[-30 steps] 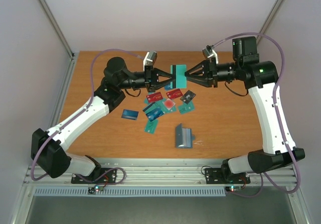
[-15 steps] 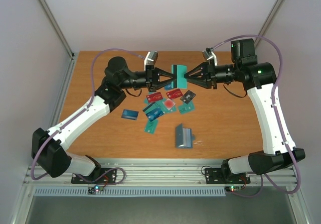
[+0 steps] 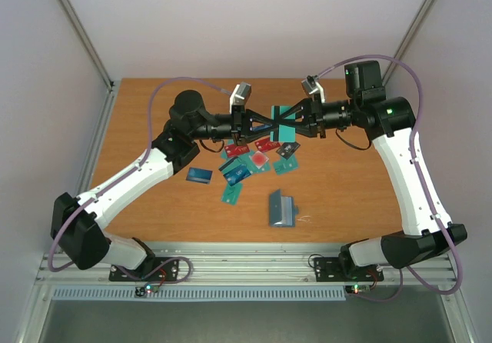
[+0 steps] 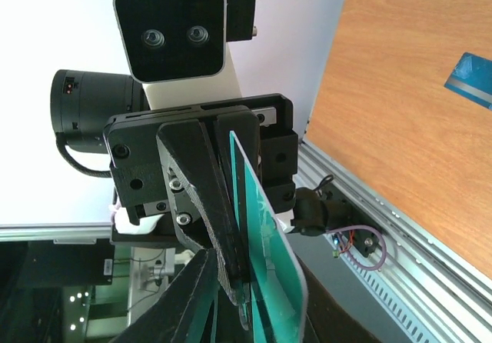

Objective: Put the credit cards into the card holder

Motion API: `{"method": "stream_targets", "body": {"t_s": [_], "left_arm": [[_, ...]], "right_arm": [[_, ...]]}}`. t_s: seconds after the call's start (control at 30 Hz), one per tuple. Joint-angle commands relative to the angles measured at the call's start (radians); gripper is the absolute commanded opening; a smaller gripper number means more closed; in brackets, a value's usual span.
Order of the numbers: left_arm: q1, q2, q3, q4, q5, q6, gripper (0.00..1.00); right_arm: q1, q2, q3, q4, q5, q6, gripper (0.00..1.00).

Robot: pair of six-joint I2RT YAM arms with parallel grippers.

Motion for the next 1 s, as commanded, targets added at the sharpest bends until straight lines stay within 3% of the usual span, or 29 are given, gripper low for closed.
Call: {"method": "stream_targets", "body": {"t_s": [0.0, 0.3, 0.53, 0.7, 0.97], "left_arm": [[0.003, -0.029, 0.01, -0.007, -0.023, 0.044, 0.0], [0.005, -0.056, -0.007, -0.048, -0.068, 0.086, 0.0], [0.005, -0.05, -0.004, -0.057, -0.062, 0.088, 0.0], [0.005, -0.043, -0.001, -0.066, -0.046, 0.088, 0.0], [0.005, -0.043, -0.01, -0.11, -0.045, 0.116, 0.0]], "right_arm": [[0.0, -0.043, -0.015, 0.041, -0.025, 0.028, 0.22], [-0.027, -0.095, -0.061, 0.079, -0.032, 0.073, 0.21], [-0.031, -0.112, -0.098, 0.141, -0.045, 0.124, 0.13], [-0.032, -0.12, -0.121, 0.159, -0.054, 0.134, 0.01], [-0.033, -0.149, -0.182, 0.133, -0.026, 0.118, 0.02]]}}
